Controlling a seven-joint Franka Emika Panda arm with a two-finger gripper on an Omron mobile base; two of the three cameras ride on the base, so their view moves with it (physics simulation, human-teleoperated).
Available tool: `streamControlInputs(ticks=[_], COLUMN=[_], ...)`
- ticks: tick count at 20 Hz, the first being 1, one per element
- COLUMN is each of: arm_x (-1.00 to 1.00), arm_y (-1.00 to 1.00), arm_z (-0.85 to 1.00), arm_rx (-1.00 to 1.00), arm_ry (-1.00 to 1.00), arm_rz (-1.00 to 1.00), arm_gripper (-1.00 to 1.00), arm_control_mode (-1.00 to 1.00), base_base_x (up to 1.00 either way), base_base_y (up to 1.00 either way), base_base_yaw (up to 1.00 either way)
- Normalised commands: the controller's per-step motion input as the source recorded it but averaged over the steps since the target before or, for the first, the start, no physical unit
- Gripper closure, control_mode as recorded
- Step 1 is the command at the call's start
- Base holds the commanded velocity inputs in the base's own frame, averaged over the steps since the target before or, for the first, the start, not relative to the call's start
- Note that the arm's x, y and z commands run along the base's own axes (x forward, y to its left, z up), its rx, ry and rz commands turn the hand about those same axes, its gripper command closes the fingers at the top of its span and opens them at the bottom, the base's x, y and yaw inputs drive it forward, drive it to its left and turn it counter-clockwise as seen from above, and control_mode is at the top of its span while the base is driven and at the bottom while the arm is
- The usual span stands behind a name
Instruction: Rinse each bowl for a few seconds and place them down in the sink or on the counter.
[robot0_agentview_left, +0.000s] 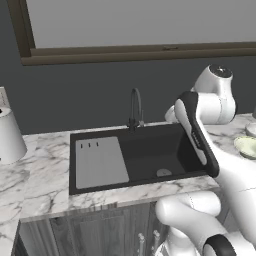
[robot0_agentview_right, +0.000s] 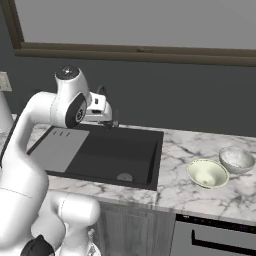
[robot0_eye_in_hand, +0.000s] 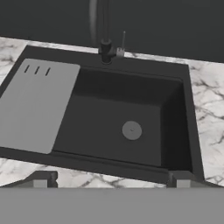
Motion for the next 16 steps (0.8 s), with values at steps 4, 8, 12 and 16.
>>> streamControlInputs(ticks=[4, 8, 12, 16], arm_x=[0.00, 0.00, 0.00, 0.01], arm_y=[-0.11, -0.08, -0.06, -0.02], arm_z=[-0.13, -0.17, -0.18, -0.18], arm_rx=[0.01, 0.01, 0.01, 0.01], arm_ry=[-0.12, -0.11, -0.11, -0.11], arm_rz=[0.09, 0.09, 0.09, 0.08], arm_gripper=[-1.00, -1.00, -1.00, -1.00], arm_control_mode=[-1.00, -1.00, -1.00, -1.00], base_base_x=[0.00, 0.00, 0.00, 0.00], base_base_y=[0.00, 0.00, 0.00, 0.00], base_base_yaw=[0.00, 0.00, 0.00, 0.00])
